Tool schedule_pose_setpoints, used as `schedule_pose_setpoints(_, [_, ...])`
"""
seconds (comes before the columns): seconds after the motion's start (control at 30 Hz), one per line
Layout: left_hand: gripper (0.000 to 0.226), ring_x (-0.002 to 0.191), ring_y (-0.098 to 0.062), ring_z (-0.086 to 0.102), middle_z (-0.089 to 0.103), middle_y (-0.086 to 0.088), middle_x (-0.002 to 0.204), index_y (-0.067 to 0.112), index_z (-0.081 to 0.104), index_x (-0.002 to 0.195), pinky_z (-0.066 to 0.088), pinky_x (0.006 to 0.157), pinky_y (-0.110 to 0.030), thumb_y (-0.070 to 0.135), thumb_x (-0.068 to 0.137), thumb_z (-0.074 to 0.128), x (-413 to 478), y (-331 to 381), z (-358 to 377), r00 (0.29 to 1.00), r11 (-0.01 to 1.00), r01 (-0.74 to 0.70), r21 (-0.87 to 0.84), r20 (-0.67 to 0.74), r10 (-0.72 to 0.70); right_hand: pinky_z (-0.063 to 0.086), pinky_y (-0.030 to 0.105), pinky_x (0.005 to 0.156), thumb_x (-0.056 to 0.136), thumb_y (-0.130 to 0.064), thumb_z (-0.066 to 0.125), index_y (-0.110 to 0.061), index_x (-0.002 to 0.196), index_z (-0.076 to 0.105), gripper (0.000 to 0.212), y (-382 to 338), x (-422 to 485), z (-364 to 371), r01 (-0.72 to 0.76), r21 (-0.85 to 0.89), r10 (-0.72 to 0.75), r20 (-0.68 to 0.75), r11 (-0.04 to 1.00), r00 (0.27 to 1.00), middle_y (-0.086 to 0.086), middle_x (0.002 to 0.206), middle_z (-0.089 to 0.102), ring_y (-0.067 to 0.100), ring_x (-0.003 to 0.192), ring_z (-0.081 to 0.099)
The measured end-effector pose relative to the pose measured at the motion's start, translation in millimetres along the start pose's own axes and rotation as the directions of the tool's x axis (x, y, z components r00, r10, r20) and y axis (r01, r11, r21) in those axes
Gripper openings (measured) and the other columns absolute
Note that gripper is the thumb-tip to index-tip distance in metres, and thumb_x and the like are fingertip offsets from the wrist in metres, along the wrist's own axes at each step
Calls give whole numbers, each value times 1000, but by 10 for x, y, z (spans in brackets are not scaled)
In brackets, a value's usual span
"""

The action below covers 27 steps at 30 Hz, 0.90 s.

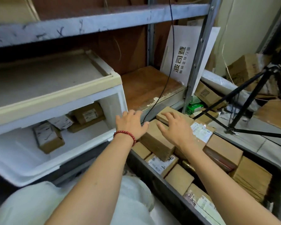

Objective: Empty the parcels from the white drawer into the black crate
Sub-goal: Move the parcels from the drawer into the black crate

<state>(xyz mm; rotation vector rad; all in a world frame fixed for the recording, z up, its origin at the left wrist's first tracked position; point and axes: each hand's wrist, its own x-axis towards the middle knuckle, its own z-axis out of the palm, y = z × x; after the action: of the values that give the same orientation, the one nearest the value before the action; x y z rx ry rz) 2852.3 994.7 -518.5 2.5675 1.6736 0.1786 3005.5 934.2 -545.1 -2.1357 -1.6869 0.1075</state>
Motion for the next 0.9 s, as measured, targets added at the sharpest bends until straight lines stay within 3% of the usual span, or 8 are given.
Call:
schedule_pose_setpoints(0.2, [56,126,-28,42,47,-5,138,25,37,142,37,101,-48,54,94,40,-325,-715,-457,989,985,148,84,-45,-144,45,37,97,99,-52,39,-29,139,46,47,-768,220,-111,242,14,-242,9,970,970,-3,144,45,19,132,41])
schedule_pose_setpoints(0.47, [60,130,-32,39,42,-8,144,26,29,146,38,102,-45,54,94,41,-840,-1661,-409,935,932,336,134,68,-347,43,44,98,99,-46,41,-27,142,43,47,-1517,172,269,464,45,-460,240,885,855,1,146,42,23,134,37])
schedule_pose_setpoints(0.63, [62,127,-34,41,40,-11,143,23,26,147,43,97,-43,52,94,43,-1000,-2105,-161,908,903,388,184,91,-409,43,44,98,99,-48,43,-29,145,37,51,-1733,247,525,530,50,-516,324,847,793,2,149,38,24,136,36])
schedule_pose_setpoints(0.9, [68,130,-39,37,32,-18,148,19,25,149,38,103,-48,47,92,51,-828,-2637,349,865,874,485,29,131,-485,37,45,108,97,-49,45,-24,150,27,61,-1972,575,1105,549,69,-512,472,833,717,6,156,27,29,139,33])
